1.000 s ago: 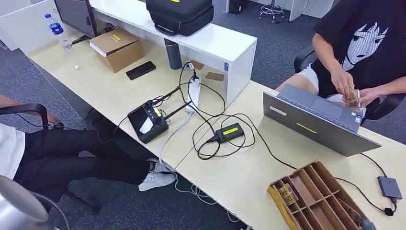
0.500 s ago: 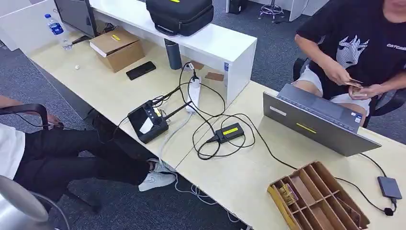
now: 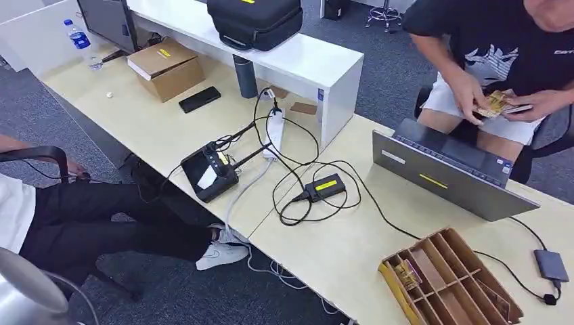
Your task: Pass the card to the sensor for recognition and then transmit it.
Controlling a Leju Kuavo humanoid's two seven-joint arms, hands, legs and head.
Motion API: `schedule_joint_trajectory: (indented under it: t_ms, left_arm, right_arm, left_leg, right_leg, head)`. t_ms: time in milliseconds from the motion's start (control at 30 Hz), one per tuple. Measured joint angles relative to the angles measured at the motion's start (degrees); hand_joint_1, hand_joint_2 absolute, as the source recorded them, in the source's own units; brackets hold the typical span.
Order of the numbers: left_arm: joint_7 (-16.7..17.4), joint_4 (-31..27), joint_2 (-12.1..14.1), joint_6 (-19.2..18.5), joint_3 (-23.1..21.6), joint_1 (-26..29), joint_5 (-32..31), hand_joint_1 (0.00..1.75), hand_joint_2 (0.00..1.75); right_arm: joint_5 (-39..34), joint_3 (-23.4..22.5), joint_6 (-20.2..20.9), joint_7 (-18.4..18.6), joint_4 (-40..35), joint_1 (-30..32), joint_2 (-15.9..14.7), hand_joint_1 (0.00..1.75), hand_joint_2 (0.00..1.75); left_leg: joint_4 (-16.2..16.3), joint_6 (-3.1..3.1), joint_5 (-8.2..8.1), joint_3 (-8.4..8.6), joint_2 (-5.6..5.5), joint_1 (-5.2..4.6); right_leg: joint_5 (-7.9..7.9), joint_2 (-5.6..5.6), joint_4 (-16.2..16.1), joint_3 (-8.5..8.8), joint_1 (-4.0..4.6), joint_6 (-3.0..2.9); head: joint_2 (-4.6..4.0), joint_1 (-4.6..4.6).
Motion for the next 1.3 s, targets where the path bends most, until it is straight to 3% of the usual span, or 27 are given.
schedule_joint_trajectory:
  t_ms: [200, 667, 1300]
  left_arm:
    - [0.1, 0.0, 0.0, 0.0, 0.0, -0.1, -0.4, 0.0, 1.75]
    - [0.1, 0.2, 0.0, 0.0, 0.0, -0.2, -1.0, 0.0, 1.75]
    - [1.2, 0.2, -0.1, -0.1, 0.1, -0.6, -2.0, 0.0, 1.75]
  right_arm:
    - [-0.8, -5.3, 0.2, -0.2, 5.2, -0.1, 1.0, 0.0, 1.75]
    - [-3.8, -10.0, 1.6, 0.7, 13.4, -1.0, 1.6, 0.0, 1.75]
    - [-7.2, -17.1, 4.9, 1.1, 36.2, -4.6, 1.2, 0.0, 1.75]
  left_leg:
    - [0.0, 0.0, 0.0, 0.01, 0.0, 0.0]
    - [0.0, 0.0, 0.0, 0.01, 0.01, 0.0]
    - [0.0, 0.0, 0.0, 0.02, -0.01, 0.0]
  right_leg:
    - [0.0, 0.01, 0.0, -0.01, 0.01, 0.0]
    - [-0.01, 0.01, 0.0, -0.01, 0.0, 0.0]
    - [-0.01, 0.01, 0.0, -0.01, 0.01, 0.0]
  head:
    - [0.0, 0.0]
    - [0.0, 0.0]
    - [0.0, 0.02]
